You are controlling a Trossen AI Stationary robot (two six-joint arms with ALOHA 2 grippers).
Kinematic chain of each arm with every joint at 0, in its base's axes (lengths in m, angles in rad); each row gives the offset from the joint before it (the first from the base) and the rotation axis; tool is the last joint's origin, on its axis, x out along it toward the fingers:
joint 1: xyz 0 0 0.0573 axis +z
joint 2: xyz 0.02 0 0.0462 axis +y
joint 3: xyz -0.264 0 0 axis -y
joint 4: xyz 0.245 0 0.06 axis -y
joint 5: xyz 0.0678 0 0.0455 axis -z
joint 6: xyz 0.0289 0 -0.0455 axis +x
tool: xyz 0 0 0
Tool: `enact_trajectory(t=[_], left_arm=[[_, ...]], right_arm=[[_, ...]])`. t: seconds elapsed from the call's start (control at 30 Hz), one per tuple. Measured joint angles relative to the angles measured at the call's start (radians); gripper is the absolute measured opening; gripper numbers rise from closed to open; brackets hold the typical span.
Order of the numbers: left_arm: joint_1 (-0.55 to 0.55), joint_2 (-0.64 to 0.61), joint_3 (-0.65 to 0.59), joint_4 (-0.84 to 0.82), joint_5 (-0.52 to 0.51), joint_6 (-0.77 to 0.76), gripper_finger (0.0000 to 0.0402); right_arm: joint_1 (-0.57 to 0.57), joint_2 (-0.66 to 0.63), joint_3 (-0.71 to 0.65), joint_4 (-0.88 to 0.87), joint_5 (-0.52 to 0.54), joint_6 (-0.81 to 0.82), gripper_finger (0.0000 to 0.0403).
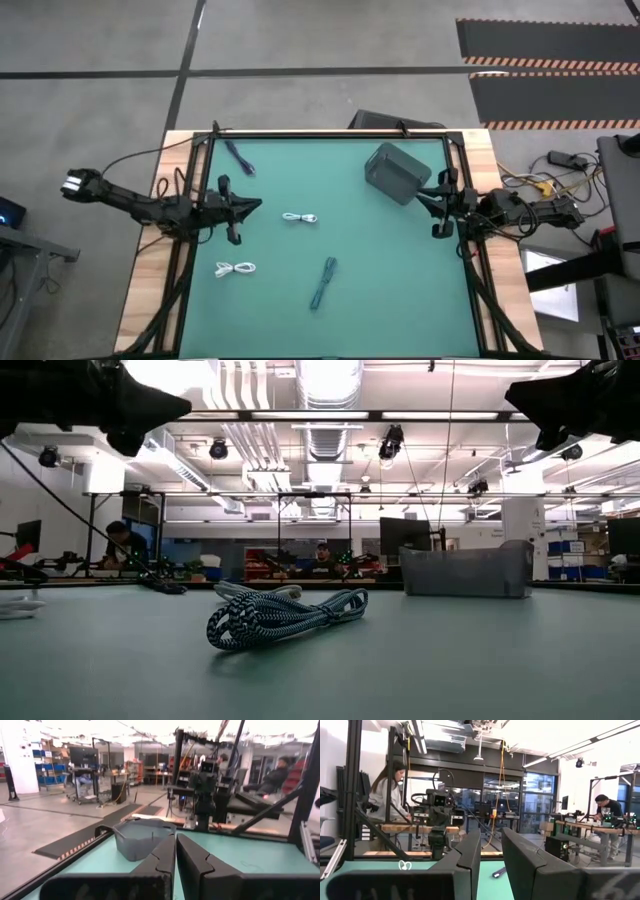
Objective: Pick and place USB-C Cables
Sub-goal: Put the light blue charger cable into the black container
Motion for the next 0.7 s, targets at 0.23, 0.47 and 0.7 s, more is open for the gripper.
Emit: enact_trajectory(t=[0.23, 0.47, 0.7], left_arm=[[0.000, 0.170, 0.100, -0.010, -0.032, -0.029, 0.0000], [0.018, 0.321, 0.257, -0.228, -0.043, -0.140, 0.0000], [0.054, 0.460, 0.438, -0.503, -0.037, -0.227, 0.0000]], right_arm=[[0.000, 0.000, 0.000, 0.000, 0.000, -0.006, 0.0068], [0.000, 0.000, 0.000, 0.000, 0.003, -0.007, 0.0068], [0.000, 0.000, 0.000, 0.000, 0.004, -0.022, 0.0068]])
